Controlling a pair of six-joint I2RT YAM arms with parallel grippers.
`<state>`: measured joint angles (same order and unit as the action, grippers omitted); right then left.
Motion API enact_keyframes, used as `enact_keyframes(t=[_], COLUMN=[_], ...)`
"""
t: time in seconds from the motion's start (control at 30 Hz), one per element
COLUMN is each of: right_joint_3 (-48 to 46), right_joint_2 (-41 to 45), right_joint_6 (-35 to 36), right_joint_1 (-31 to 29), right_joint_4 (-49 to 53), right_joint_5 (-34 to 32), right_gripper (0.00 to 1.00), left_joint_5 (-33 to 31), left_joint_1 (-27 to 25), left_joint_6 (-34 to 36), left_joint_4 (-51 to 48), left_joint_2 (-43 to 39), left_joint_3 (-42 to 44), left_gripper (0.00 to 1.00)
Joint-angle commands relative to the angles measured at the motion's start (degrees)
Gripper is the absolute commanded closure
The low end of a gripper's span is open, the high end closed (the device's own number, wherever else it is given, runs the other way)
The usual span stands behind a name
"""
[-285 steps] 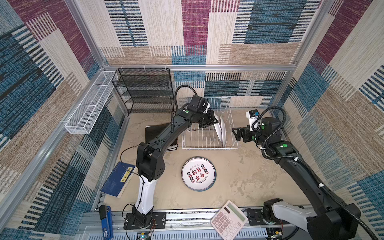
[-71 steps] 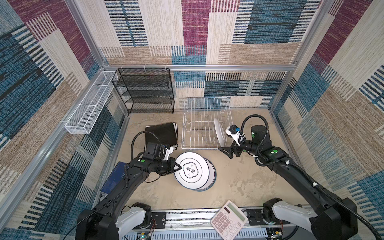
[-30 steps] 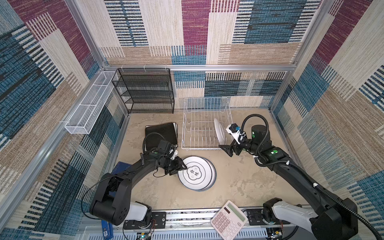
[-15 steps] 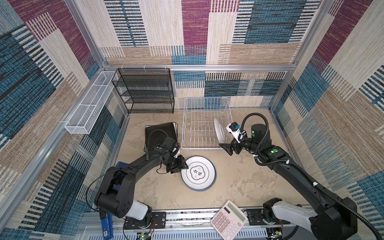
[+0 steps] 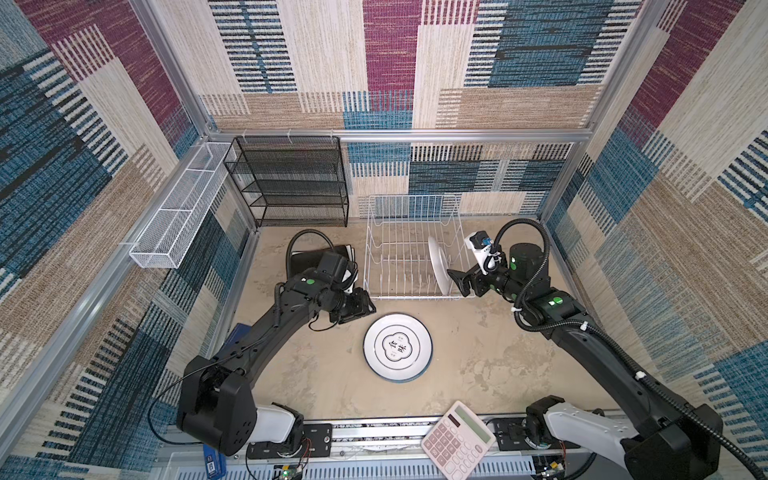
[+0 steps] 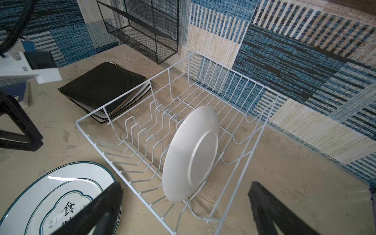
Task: Unload the plates from the dish rack
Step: 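Move the left gripper to the rack and grasp the next printed plate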
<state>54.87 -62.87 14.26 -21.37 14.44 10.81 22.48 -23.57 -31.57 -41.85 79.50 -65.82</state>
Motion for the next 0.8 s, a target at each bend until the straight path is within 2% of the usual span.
enact_keyframes(t=[0.0, 0.23, 0.37, 0.57, 0.77], right_joint_3=[1.2, 4.8, 5.2, 4.5, 3.3], right_joint_2=[0.2, -2.1, -2.1, -1.0, 0.3], right_joint_6=[-4.0, -11.5, -14.5, -15.7, -16.2], right_joint_1=[0.2, 3.0, 6.2, 8.1, 8.6], right_joint_4=[-0.1, 6.5, 9.0, 11.3, 10.5], right_joint_5=[-3.7, -2.0, -0.6, -0.4, -0.6], right_gripper=[0.01, 0.01, 0.01, 0.01, 0.01], left_joint_5=[-0.9, -2.4, 0.5, 2.3, 2.8], left_joint_1=[-0.6, -4.6, -7.1, -10.4, -11.4], left_joint_6=[3.4, 5.7, 5.3, 5.5, 3.4], left_joint_4=[-0.7, 2.8, 5.7, 5.4, 3.6], left_joint_2=[0.5, 10.1, 18.8, 31.6, 41.5], left_joint_3=[-5.6, -20.8, -29.9, -43.2, -52.0], left_gripper=[0.45, 0.43, 0.43, 0.43, 0.44])
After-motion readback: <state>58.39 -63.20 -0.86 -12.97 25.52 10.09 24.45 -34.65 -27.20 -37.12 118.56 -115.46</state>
